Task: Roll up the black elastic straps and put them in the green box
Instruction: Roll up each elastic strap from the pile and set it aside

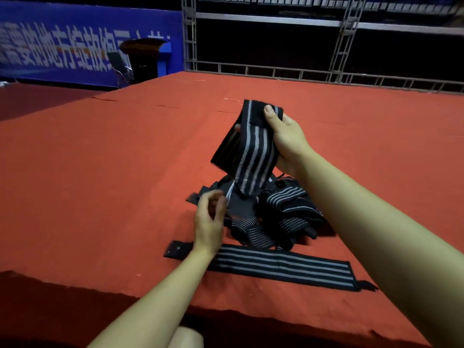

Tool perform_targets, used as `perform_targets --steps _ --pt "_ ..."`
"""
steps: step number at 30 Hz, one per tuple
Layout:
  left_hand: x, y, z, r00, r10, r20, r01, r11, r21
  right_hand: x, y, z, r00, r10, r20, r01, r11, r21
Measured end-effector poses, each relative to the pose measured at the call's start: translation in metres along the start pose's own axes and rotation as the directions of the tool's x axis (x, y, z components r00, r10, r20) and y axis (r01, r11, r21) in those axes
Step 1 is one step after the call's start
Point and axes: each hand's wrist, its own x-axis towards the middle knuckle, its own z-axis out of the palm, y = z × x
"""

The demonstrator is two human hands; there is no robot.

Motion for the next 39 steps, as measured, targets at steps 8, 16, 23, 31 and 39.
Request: perform_targets --steps 8,16,23,31,39 --pt "-0.014 0.103 0.018 0.844 -0.295 0.447 0.506 0.715 -0.483 -0.054 0.012 -0.001 0.991 -0.017 -0.132 0.016 1.000 -0.007" --pt "-0.032 0.102 0.009 0.817 -0.192 0.543 0.442 0.813 -0.378 -0.084 0.011 -0.029 0.932 -0.138 -0.335 0.098 0.986 -0.134" --pt "-0.015 0.095 -0.013 0.821 -0.311 0.479 0.439 0.880 -0.180 -0.111 0.021 -0.088 0.879 -0.055 -0.474 0.246 0.903 0.351" --pt "-0.008 0.048 -0.063 0.680 -0.489 0.545 0.542 0.837 0.074 -0.161 0.092 -0.140 0.767 0.025 -0.641 0.068 0.990 0.120" --pt "-0.016 -0.014 -0.093 0.793 -0.605 0.070 0.583 0.787 0.205 -0.214 0.194 -0.154 0.806 -0.051 -0.590 -0.414 0.664 -0.623"
